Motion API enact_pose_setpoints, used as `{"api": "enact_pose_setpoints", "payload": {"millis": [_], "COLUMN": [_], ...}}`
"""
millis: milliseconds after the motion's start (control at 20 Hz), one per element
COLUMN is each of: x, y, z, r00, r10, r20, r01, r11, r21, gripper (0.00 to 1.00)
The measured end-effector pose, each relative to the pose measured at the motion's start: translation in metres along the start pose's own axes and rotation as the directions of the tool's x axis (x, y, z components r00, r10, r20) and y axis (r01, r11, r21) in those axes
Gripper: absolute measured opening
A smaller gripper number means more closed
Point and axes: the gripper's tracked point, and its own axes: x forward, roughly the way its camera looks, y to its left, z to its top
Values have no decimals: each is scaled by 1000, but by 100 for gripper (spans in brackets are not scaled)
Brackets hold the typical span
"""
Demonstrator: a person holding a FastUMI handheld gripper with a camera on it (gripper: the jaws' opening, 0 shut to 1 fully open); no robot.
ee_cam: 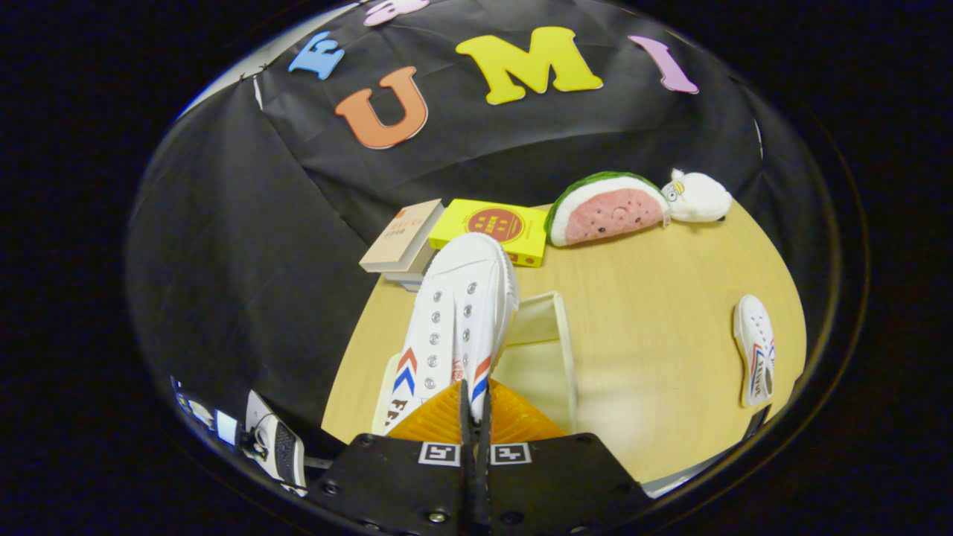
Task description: Open the storage box then place both shoes into the box .Put the left shoe in first, then the right shoe, with the right side of both shoes facing outward in a uniform manner.
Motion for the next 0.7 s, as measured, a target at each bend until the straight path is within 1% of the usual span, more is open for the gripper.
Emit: {"api": "enact_pose_setpoints", "payload": {"millis": [150,350,600,700], "x": [26,44,56,58], "y": [16,22,19,21], "z": [-26,-48,-54,-55], "r00": [999,995,992,992], "r10": [2,-29,-73,-75], "r20": [-48,-91,-100,-103], "r01": [-1,32,77,80], "r11": [1000,999,996,996], "r21": [24,30,42,43], "gripper": [0,0,0,1]}}
